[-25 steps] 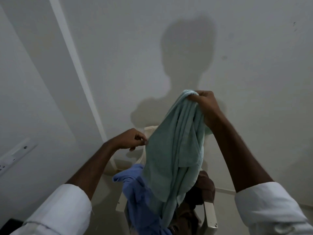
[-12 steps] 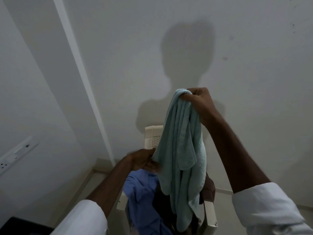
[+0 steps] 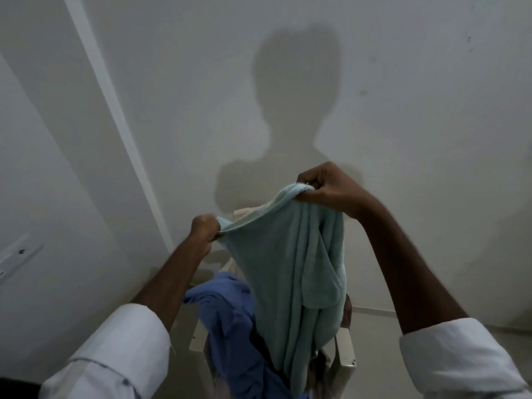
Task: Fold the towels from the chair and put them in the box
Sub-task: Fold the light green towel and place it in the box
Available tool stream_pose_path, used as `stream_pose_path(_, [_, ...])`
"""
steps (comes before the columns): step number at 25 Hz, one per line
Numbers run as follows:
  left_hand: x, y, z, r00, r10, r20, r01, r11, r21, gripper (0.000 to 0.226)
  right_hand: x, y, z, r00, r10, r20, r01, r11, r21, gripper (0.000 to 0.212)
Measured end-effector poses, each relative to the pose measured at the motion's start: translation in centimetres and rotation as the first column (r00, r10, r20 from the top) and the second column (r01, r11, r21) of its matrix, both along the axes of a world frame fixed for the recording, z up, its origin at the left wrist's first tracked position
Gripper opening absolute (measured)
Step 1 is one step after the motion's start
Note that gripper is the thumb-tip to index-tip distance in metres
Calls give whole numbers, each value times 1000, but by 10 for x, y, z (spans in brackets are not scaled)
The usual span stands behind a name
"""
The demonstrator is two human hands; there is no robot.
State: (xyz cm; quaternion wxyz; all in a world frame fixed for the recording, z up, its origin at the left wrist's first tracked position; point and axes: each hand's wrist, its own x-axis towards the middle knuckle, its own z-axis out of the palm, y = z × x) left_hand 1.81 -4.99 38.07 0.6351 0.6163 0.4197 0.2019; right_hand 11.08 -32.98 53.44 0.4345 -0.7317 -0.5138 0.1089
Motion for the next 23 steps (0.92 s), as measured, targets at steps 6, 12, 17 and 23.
stream_pose_path(6, [7,12,37,972,88,216,-67,993,-102,58,-11,1,-3,989,144,41,-139,984,-111,32])
stream_pose_path(12, [-2,3,58,957,-115,265,106,993,48,57,-9,8,-5,983,173,-53,-181,939,-291,29])
stream_pose_path(17, [-8,-45,73,785,-599,161,524,779,345,54,-9,30,-12,999,52,8,-51,991,-128,23])
stream_pose_path(23, [-2,-87,75,646,-746,164,642,647,413,24,-1,51,-22,990,-140,-3,139,984,107,20])
